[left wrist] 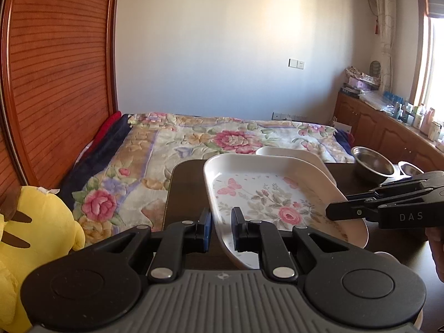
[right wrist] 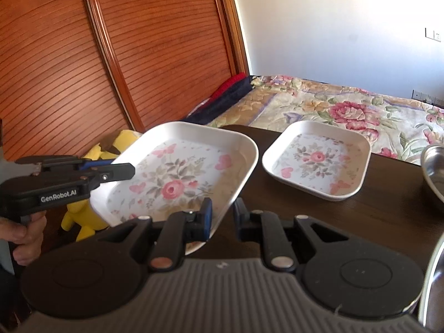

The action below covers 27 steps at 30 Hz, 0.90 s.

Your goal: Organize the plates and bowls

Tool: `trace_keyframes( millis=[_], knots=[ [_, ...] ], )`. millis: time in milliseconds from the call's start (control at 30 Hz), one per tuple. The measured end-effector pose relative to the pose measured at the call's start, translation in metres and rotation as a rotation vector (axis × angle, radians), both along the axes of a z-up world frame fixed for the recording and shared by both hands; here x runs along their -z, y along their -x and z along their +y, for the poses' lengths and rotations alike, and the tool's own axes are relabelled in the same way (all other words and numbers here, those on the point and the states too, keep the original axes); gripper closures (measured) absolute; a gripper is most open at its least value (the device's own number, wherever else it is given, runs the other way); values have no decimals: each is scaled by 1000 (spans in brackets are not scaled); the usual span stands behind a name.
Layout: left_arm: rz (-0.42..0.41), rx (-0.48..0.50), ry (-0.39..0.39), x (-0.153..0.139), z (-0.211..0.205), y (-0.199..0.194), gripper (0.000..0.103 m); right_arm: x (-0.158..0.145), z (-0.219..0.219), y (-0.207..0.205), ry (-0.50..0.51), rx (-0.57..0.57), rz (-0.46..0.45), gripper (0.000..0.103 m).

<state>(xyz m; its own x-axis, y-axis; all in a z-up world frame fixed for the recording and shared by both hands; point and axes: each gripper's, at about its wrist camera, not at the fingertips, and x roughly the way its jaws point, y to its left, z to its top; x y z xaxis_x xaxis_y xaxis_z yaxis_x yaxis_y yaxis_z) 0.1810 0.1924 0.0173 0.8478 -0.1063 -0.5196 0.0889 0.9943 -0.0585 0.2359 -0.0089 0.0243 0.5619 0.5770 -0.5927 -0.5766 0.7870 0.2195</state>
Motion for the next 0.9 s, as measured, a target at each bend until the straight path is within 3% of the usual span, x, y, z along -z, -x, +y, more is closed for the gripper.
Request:
trace_keyframes(
  millis=[433,900],
  knots=[
    [-25,23,-11,-9,-35,40,87,-12,-40,38,-23,22,-53,85],
    [-7,58,11,9,-72,77,86,1,-74,78,-22,70,-61,85]
  ],
)
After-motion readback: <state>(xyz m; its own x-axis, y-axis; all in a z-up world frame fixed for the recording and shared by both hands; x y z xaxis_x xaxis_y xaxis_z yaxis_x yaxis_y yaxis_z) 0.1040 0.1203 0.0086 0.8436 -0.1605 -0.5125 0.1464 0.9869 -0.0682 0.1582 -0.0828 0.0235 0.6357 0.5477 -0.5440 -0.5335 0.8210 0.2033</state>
